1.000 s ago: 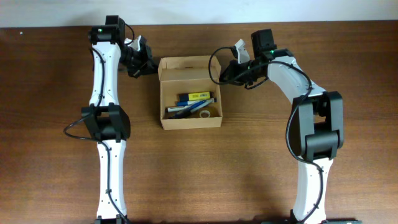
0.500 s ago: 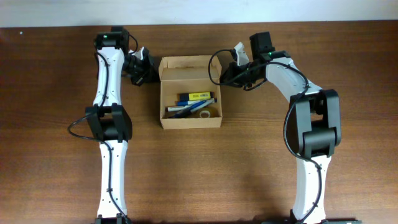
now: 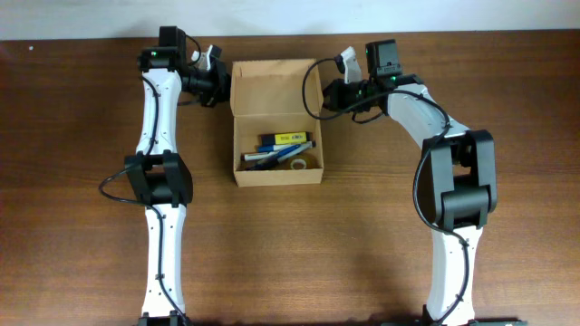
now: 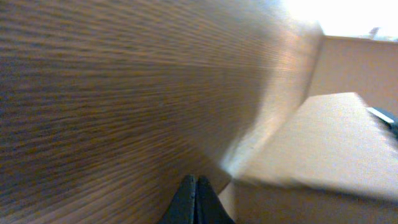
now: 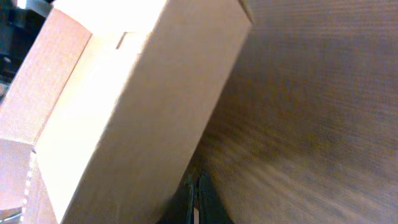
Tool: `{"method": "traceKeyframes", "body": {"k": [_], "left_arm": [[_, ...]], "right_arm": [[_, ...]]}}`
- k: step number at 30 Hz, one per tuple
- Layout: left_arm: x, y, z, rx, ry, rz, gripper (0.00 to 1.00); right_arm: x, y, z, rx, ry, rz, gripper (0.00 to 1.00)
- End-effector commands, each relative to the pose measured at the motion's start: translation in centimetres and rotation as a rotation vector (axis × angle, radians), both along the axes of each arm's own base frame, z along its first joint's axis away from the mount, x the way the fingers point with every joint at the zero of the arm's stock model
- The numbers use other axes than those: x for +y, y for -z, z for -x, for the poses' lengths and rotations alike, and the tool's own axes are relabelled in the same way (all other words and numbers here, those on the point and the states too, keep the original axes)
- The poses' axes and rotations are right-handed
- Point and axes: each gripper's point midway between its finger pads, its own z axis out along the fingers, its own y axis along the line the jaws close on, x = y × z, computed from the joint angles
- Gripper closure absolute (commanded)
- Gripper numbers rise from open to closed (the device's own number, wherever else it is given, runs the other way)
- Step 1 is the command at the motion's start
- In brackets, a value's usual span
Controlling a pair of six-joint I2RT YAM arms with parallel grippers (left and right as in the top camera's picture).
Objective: Pack container
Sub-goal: 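Push the lid flaps down over the box with both grippers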
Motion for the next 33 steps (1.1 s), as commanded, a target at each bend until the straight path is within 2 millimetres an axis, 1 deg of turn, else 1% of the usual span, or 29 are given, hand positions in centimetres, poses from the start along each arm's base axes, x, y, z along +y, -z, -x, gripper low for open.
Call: {"method": "traceKeyframes", "body": {"k": [1,2,5,8,12,18,20,23,29,33], "left_arm": [[-0.9,-0.5,0.0,-0.010,0.021,0.076,0.98],[-0.9,-0.7,-0.2,-0.023,0.022,0.079,0.98],[-1.1,-2.1,-0.8,-0.087,0.035,0.119,0.98],[-0.6,-3.7,-1.4,-0.148,0.029,0.109,0.98],[-0.3,-5.5,-1.7,-0.189,0.026,0.108,0.98],[-0.5,-8.3,-1.4,-0.231,0.039,0.123,0.98],[-0.7,-9.3,-1.2,-0.256,0.053,0.118,0.98],[-0.8,-10.6,-0.7,-0.275,0.060,0.075,0.98],[-1.2,-13.1,1.2,-0.299,0.088,-0.039,0.99],[-1.5,-14.3,2.8,-0.294,0.109,-0.119,0.98]], "right_arm": [[0.6,-0.5,0.0,-0.023,-0.037,-0.052,0.96],[0.6,-0.6,-0.1,-0.029,-0.037,-0.052,0.96],[0.6,-0.9,-0.3,-0.042,-0.037,-0.056,0.96],[1.1,-1.8,-0.2,-0.056,-0.062,-0.090,0.96],[1.7,-4.0,-0.6,-0.094,-0.095,-0.134,0.96],[1.9,-7.8,-1.3,-0.164,-0.108,-0.143,0.96],[1.9,-8.8,-1.2,-0.175,-0.123,-0.134,0.96],[1.8,-9.6,-0.9,-0.176,-0.143,-0.100,0.96],[1.7,-11.1,0.0,-0.159,-0.173,-0.078,0.96],[2.1,-12.1,1.0,-0.165,-0.213,-0.036,0.96]]}}
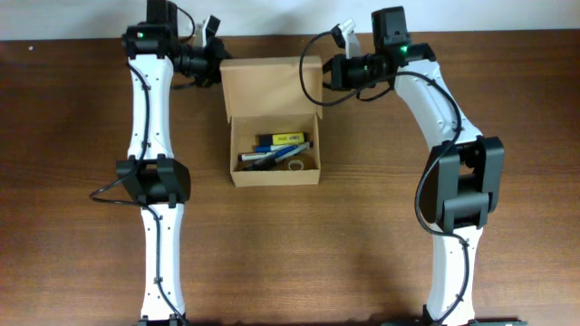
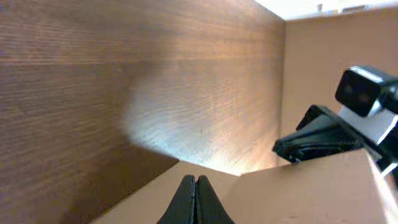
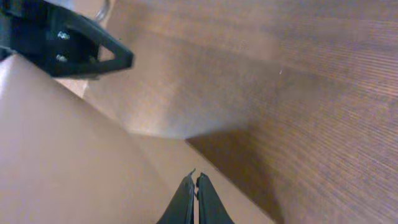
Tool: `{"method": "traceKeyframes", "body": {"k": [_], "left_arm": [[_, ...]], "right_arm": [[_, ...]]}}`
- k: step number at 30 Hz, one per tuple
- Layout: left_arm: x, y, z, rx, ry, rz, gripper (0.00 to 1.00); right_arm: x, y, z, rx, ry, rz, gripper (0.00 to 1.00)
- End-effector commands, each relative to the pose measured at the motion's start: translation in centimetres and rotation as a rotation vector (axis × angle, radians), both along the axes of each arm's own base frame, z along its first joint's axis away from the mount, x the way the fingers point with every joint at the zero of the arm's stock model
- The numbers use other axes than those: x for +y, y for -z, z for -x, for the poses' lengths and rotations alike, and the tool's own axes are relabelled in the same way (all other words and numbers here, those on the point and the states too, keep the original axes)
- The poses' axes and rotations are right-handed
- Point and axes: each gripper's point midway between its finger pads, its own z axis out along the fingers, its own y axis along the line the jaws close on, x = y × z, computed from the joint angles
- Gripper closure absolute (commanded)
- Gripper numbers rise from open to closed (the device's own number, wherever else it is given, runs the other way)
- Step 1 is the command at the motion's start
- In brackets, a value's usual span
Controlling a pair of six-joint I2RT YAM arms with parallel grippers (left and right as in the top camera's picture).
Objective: Pack container
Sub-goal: 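Push the lid flaps down over the box with both grippers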
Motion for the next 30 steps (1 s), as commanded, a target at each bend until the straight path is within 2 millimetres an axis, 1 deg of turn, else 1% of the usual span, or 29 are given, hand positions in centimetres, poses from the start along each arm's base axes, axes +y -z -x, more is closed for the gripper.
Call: {"method": "traceKeyframes", "body": {"k": [1,5,7,12,16,19,24,26,30], "left_arm": [[-0.2,-3.7,1.1,-0.119,0.030,-0.109,0.98],[0.1,-4.3,2.9,-0.087,0.036,-0.195,0.98],[0.6,-4.0,3.8,-0.055,0.032,-0.256,0.99],[0.3,-5.2,4.2,-0.089,0.034,-0.304,0.98],[0.1,-6.1,4.6,-0.130,0.028,-0.383,0.99],[0.1,-6.9,4.9,-0.171,0.015,-0.499,0.98],[-0.5,-8.3,6.0,-0.213,0.015,-0.628,0.98],[-0.6,-8.4,6.6,-0.204,0.022,-0.659,0.98],[-0.5,-7.7,8.4,-0.140,0.061,-0.697,0.98]], "right_arm": [[0.9,-3.9,0.5,-0.123,-0.064,0.029,0.96],[1.4,-4.7,2.0,-0.139,-0.105,0.145,0.96],[1.6,-5.0,2.8,-0.146,-0.124,0.207,0.96],[2.2,-6.0,4.8,-0.152,-0.161,0.326,0.96],[2.3,-5.7,6.2,-0.145,-0.180,0.434,0.96],[2.4,-5.1,7.5,-0.121,-0.194,0.511,0.96],[1.8,-4.6,9.7,-0.101,-0.216,0.675,0.96],[1.5,-4.6,10.8,-0.097,-0.241,0.733,0.96],[2.5,-5.4,12.3,-0.100,-0.272,0.729,0.96]]}}
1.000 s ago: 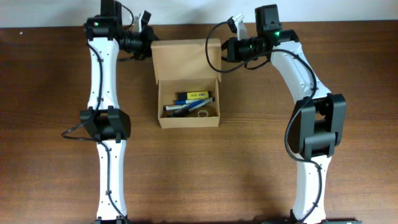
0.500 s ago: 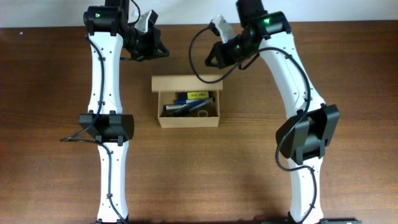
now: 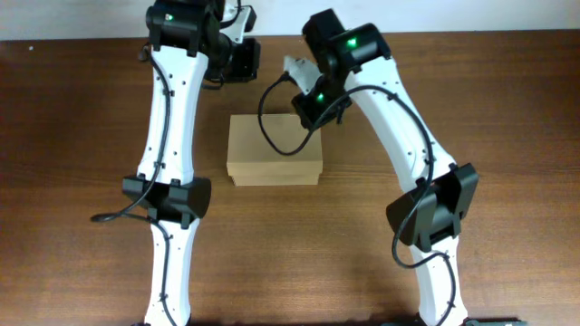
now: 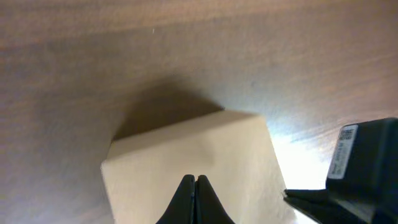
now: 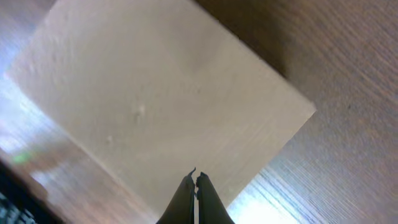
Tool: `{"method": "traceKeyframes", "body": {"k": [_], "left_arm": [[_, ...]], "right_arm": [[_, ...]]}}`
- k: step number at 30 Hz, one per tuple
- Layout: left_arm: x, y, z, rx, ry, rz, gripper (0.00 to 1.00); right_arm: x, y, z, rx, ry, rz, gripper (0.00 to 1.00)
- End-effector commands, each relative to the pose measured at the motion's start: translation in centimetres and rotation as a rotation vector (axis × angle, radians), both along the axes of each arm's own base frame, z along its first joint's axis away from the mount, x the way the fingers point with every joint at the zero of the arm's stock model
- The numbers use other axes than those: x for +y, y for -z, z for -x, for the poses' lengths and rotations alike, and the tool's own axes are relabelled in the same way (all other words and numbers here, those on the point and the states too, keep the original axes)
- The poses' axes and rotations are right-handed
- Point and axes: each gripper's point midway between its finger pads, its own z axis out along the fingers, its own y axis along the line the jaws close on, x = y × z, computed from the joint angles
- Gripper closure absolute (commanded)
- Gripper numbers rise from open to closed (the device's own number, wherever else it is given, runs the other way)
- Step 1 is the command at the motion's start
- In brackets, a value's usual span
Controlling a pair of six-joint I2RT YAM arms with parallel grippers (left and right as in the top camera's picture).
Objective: Pack container
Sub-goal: 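Push the lid flaps down over the box with both grippers, then press down on the closed lid with both grippers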
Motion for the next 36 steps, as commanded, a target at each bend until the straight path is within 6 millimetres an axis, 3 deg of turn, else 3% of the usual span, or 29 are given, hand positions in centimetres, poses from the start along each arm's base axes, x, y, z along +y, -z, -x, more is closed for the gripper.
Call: {"method": "traceKeyframes", "body": {"k": [1,7,13,23,28,32,36], "left_arm": [[2.1,0.4,1.3,0.037,-0.014,-0.105,0.99],[4.4,3.4,5.1,0.201,-0.021,-0.224,0.98],[5.0,7.3,7.7,0.358,-0.004,-0.262,0.98],[4.8,11.9,8.3,0.424,0.004,-0.259,0.98],[4.6,13.7,8.2,0.431,0.005,-0.253,0.98],[4.7,13.0,8.0,0.412,0.001,-0.248,0.98],[5.3,9.3,7.0,0.340,-0.023,-0.231,0.98]], "right_arm": [[0.0,-3.6,0.6,-0.104,-0.026,0.014,0.96],[0.0,-3.5,1.3,-0.087,-0.018,0.018,0.96],[-0.7,0.4,2.1,-0.003,-0.016,0.079,0.96],[-1.4,7.7,2.6,0.072,0.023,0.131,0.96],[-1.9,9.9,2.7,0.089,0.054,0.135,0.96],[-1.9,8.5,1.7,0.050,0.066,0.111,0.96],[-2.6,2.9,-0.5,-0.060,0.129,0.049,0.96]]}}
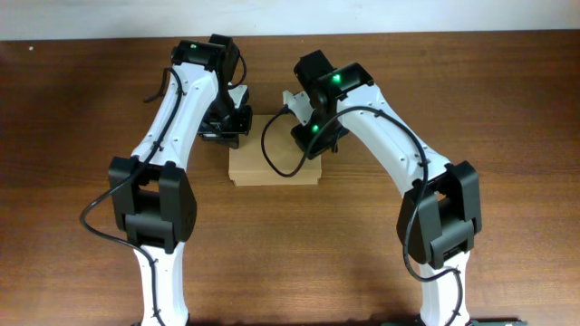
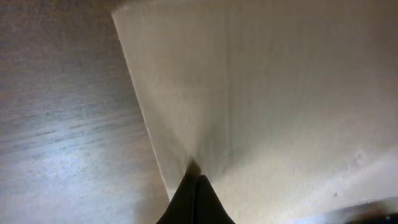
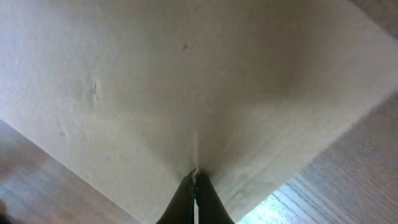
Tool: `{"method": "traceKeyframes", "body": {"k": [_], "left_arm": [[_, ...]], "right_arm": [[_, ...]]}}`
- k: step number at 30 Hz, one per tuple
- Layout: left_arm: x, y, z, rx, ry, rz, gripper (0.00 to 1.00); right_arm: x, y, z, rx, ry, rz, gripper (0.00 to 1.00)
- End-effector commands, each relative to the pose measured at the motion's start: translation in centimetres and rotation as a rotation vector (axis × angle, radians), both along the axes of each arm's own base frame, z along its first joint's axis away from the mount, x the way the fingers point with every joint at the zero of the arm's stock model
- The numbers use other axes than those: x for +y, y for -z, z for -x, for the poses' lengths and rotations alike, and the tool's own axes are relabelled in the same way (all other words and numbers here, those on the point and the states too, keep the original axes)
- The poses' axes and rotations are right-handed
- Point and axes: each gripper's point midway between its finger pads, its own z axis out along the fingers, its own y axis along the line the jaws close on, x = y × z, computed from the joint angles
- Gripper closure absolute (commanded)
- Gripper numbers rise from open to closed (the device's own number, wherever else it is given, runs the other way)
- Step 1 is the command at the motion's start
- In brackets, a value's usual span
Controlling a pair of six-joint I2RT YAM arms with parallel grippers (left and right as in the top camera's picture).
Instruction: Pack container
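Observation:
The tan cardboard box (image 1: 272, 163) lies on the table with its lid down, so its contents are hidden. My left gripper (image 1: 232, 127) is shut, with its tips resting on the lid's left part (image 2: 261, 93). My right gripper (image 1: 313, 136) is shut too, its tips touching the lid's right part (image 3: 186, 81). Neither gripper holds anything between its fingers.
The dark wooden table (image 1: 453, 109) spreads around the box. Both white arms reach in from the front and bend over the box from either side. Cables loop near the right arm (image 1: 267, 145).
Both grippers have come down from above the closed box and now touch its lid. The left arm has swung in from the back left toward the box.
The box stood open with pens and tape inside, both shut grippers beside the raised lid at the back. Then the lid stood more upright with the grippers behind it. Then the lid was down, and now both grippers press on it.

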Motion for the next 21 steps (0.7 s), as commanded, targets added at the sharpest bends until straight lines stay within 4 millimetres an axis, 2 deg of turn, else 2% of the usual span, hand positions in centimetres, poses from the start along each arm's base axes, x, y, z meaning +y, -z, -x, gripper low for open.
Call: {"method": "traceKeyframes", "body": {"k": [1,3,6,8,10,12,16,18,21], "left_arm": [[0.9,-4.3,-1.6,-0.119,-0.012,0.022,0.98],[1.7,-7.2,-2.6,-0.207,-0.027,0.022,0.98],[3.7,-12.8,-3.9,-0.383,-0.051,-0.047,0.98],[5.2,-16.6,-3.9,-0.494,-0.080,-0.109,0.98],[6.2,-20.0,-3.3,-0.582,-0.117,-0.137,0.98],[6.7,-22.5,-2.5,-0.647,-0.128,-0.143,0.98],[7.6,-26.0,-0.2,-0.733,-0.148,-0.158,0.98],[8.5,-27.0,1.4,-0.750,-0.159,-0.187,0.98],[10.4,-27.3,4.5,-0.739,-0.219,-0.257,0.98]], "right_arm": [[-1.7,-5.6,-2.9,-0.142,0.081,-0.032,0.96],[-3.0,-9.8,-4.0,-0.246,0.112,-0.029,0.96],[-5.9,-16.2,-4.8,-0.420,0.190,0.037,0.96],[-8.3,-20.3,-4.6,-0.536,0.241,0.112,0.96],[-9.3,-23.5,-3.8,-0.607,0.289,0.109,0.96],[-9.7,-25.5,-3.0,-0.648,0.306,0.080,0.96],[-11.4,-27.4,-0.7,-0.659,0.361,0.057,0.96],[-12.6,-28.3,0.8,-0.676,0.383,0.051,0.96],[-14.9,-28.9,3.2,-0.701,0.422,0.049,0.96]]}}
